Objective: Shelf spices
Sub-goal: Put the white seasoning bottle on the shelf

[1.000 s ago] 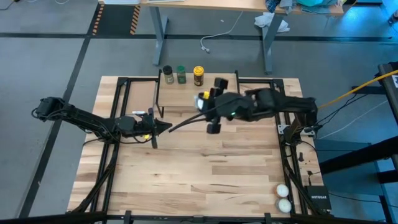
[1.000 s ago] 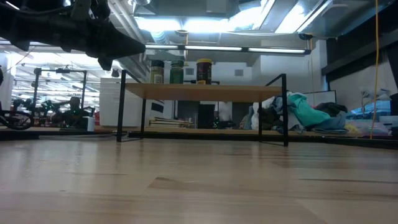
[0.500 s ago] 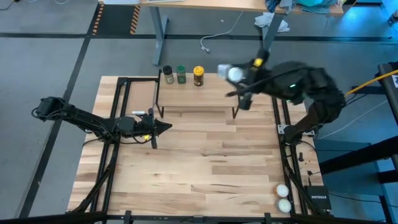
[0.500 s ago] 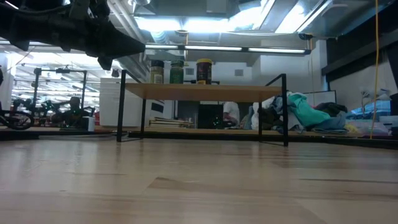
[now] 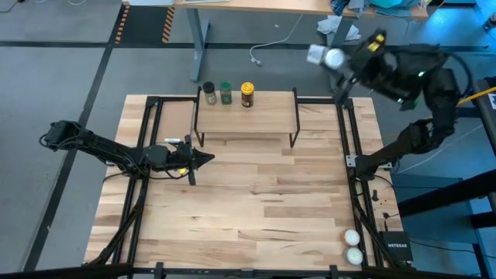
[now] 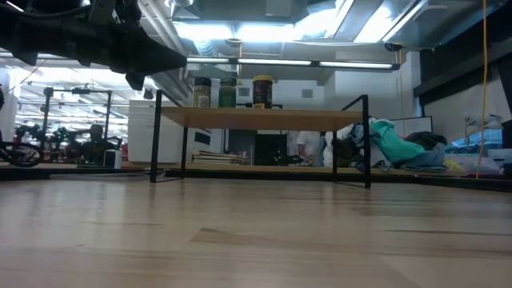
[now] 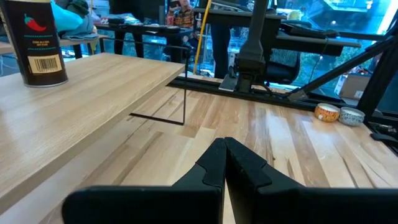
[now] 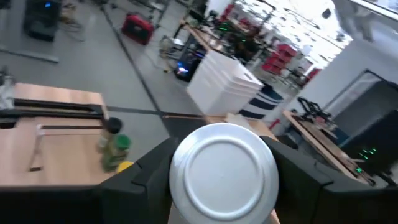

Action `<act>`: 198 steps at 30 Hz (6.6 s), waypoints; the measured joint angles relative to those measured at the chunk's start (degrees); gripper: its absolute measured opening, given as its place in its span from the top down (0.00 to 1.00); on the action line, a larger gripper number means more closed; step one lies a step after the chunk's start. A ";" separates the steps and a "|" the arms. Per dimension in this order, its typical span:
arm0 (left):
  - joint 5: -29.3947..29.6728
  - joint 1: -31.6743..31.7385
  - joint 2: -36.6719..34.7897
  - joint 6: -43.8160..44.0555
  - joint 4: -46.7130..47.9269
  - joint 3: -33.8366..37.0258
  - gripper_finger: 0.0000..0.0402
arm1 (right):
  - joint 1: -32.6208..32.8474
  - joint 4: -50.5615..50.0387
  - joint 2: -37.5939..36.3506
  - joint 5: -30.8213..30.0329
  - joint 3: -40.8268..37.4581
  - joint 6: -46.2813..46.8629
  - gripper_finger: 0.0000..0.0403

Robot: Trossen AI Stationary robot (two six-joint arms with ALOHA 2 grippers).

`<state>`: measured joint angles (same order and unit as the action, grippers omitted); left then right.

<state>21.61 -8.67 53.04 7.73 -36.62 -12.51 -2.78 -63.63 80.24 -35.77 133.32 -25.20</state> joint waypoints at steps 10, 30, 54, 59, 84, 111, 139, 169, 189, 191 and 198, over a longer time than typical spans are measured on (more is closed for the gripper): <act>0.00 0.00 0.00 -0.20 0.00 0.00 1.00 | -14.02 1.61 -3.93 7.41 -0.04 -2.09 0.48; -0.02 0.00 0.00 0.66 -0.02 0.00 1.00 | -48.52 14.93 -5.59 49.97 -8.71 3.56 0.48; 0.00 0.01 0.00 -0.24 0.54 0.00 1.00 | -47.96 36.08 -1.23 62.31 -42.84 13.12 0.48; 0.00 0.08 0.00 -0.24 0.55 0.00 1.00 | -46.80 34.03 -0.44 62.12 -42.84 14.31 0.48; 0.02 0.20 0.00 0.00 0.55 0.00 1.00 | -39.92 27.53 6.30 52.34 -42.84 17.45 0.48; 0.07 0.20 -0.02 0.75 1.28 0.00 1.00 | -36.99 24.50 13.42 50.95 -42.84 17.94 0.48; 0.04 0.20 0.00 1.09 1.27 0.00 1.00 | -36.99 20.28 13.78 49.79 -42.84 16.99 0.42; 0.02 0.19 0.00 0.94 1.77 0.00 1.00 | -35.18 33.31 13.78 49.22 -42.18 15.18 0.41; 0.02 0.17 -0.01 1.29 3.01 0.00 1.00 | -22.68 15.26 13.96 33.68 -35.45 11.75 0.97; 0.02 0.17 -0.01 1.30 2.99 0.00 1.00 | -21.92 12.88 14.13 32.07 -35.54 13.17 0.99; 0.02 0.17 -0.01 1.60 2.97 0.01 1.00 | -19.87 7.31 15.37 29.34 -35.61 17.28 0.99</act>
<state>21.63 -8.50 53.03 9.32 -33.65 -12.51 -22.65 -56.32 95.62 -6.42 97.71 -7.92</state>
